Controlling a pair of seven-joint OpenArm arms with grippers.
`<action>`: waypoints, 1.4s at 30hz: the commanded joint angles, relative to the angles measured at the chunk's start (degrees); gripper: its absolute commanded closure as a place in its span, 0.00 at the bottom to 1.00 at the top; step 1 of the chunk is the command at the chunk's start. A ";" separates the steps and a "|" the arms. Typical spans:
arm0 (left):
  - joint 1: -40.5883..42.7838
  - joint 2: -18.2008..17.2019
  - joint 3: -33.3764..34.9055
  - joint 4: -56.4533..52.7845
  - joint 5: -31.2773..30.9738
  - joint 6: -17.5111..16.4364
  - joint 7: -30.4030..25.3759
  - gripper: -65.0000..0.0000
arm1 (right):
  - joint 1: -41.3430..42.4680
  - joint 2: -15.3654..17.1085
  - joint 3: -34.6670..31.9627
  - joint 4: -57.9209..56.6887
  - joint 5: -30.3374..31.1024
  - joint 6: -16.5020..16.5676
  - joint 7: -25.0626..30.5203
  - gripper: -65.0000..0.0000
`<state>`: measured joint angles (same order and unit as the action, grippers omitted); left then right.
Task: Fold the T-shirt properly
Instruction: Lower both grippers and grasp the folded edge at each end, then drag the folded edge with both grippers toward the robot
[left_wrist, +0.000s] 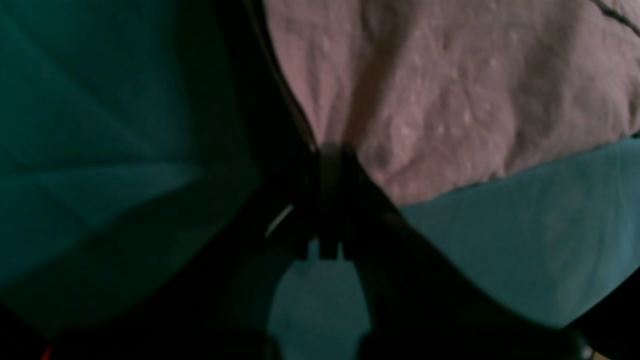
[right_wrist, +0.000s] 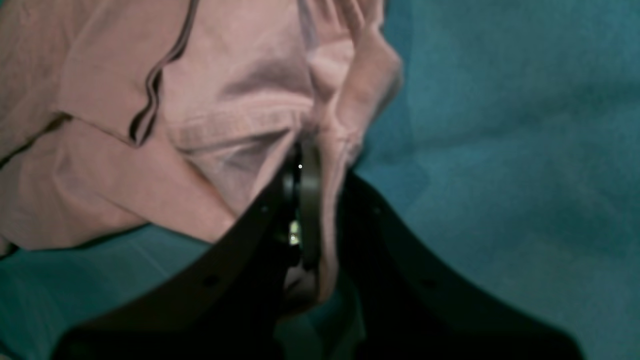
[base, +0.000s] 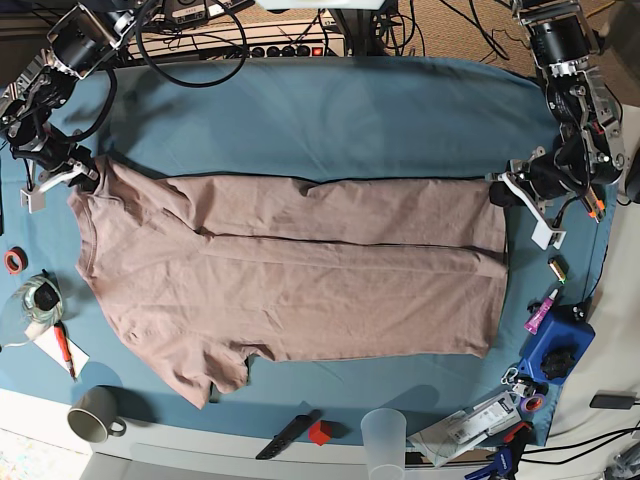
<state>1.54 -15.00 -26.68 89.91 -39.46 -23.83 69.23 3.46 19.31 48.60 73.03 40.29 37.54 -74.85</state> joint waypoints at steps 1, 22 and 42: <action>0.09 -0.92 -0.42 1.68 -0.42 0.24 0.39 1.00 | 0.15 1.73 0.26 1.66 0.57 0.35 0.66 1.00; 15.61 -3.08 -7.28 14.80 -3.93 -0.70 1.03 1.00 | -14.58 3.23 0.26 13.29 1.27 0.17 -2.97 1.00; 21.49 -3.10 -9.68 19.12 -3.02 -0.68 1.49 1.00 | -24.87 3.23 2.93 13.33 6.86 0.61 0.26 1.00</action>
<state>23.00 -17.15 -35.77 108.05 -42.78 -24.53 70.96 -21.02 21.08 50.76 85.82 48.27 38.44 -74.43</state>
